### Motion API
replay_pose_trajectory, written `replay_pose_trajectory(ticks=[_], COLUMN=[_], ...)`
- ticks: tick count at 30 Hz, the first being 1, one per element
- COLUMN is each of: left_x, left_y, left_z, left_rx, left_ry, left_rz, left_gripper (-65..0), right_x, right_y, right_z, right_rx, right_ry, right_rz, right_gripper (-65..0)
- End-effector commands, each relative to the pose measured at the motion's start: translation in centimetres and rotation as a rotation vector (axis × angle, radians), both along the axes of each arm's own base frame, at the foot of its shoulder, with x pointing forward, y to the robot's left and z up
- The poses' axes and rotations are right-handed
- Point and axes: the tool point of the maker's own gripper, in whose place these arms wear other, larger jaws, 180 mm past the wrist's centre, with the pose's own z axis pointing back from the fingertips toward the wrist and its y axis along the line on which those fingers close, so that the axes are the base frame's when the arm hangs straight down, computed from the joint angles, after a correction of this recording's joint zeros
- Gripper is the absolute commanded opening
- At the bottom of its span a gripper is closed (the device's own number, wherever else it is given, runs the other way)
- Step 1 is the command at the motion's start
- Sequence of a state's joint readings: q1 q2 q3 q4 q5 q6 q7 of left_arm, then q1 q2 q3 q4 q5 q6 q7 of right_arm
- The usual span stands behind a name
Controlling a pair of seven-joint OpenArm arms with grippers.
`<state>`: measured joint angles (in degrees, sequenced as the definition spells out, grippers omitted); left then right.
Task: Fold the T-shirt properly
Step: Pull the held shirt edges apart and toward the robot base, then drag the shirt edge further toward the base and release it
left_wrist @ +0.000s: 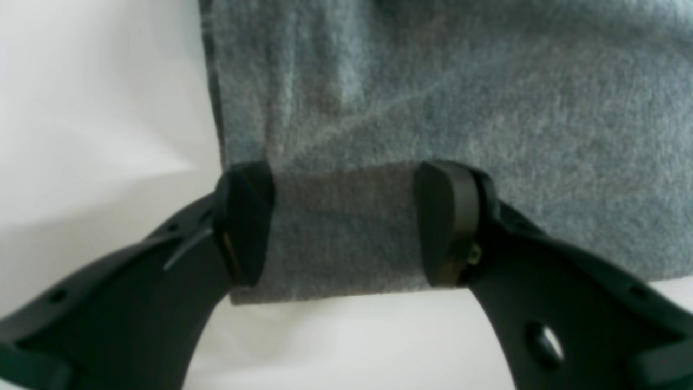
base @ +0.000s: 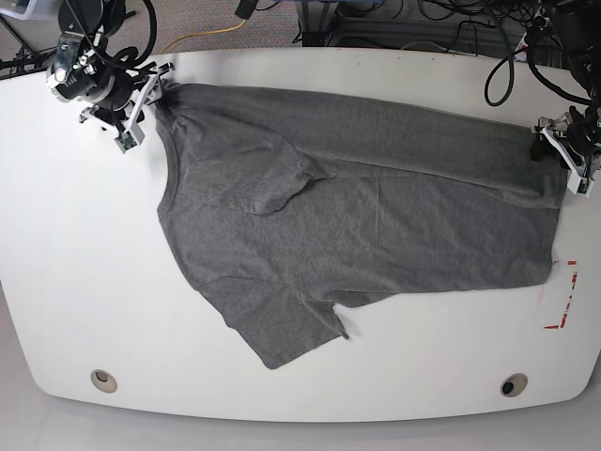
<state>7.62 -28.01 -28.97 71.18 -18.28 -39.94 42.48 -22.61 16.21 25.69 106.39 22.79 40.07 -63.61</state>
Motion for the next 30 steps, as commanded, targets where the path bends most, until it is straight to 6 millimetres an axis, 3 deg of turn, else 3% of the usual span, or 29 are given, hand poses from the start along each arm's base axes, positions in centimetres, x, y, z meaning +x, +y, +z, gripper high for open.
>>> replay_pose_trajectory(ticks=[1,6,11,13,21,27,30], left_x=[-1.0,-1.1,-1.0,-1.0,-1.0,-0.9,-0.1], left_y=[0.8,1.0,0.9,0.8,0.9,0.9,0.9], left_z=[-0.4,-0.3,-0.2,-0.3,-0.2,0.0,1.3], left_rx=[0.037,0.040,0.043,0.041,0.042,0.038,0.060], left_ry=[0.059,0.060,0.059,0.059,0.057,0.048,0.010], left_rz=[-0.003,-0.004,-0.007,-0.007,-0.004,-0.003,-0.013], left_gripper=[-26.0,-26.0,-26.0,-26.0,-26.0,-26.0,-26.0], right_x=[1.1,2.9,3.7,3.4,0.7,-0.6,-1.2], right_y=[-1.8,-3.6,-3.5,-2.4,3.0,4.3,4.7], right_z=[1.3,2.9,4.6,5.0,3.1,2.2,1.2], right_rx=[-0.064,-0.117,-0.151,-0.135,0.100,0.144,0.170], right_ry=[-0.033,-0.070,-0.115,-0.119,-0.062,-0.030,0.001], right_rz=[0.020,0.043,0.074,0.085,0.052,0.033,0.012], right_gripper=[-35.4,-35.4,-35.2,-35.2,-35.2,-35.2,-35.2])
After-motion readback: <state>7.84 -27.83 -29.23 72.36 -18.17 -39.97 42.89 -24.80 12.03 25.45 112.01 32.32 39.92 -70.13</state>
